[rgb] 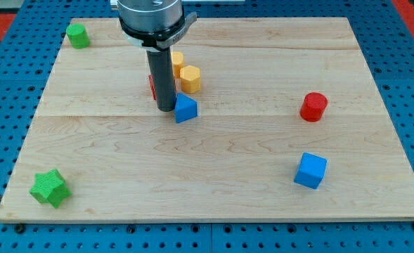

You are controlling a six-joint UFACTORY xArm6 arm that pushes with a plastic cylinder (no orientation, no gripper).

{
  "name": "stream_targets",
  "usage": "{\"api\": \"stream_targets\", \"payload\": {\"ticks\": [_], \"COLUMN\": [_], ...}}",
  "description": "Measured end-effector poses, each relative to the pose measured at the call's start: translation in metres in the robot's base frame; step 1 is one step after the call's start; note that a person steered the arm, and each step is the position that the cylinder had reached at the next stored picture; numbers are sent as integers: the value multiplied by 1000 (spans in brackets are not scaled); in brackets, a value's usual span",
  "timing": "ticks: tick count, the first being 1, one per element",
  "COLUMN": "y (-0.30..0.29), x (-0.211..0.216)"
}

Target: Move the triangle to the bottom left of the hexagon

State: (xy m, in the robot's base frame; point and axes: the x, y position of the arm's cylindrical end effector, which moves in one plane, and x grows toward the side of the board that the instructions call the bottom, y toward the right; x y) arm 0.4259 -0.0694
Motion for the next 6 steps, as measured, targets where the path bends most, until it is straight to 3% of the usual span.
{"api": "stream_targets", "payload": {"ticks": [3, 4, 5, 6], "y": [-11, -46, 10, 60], "x": [1, 48, 97, 74]}}
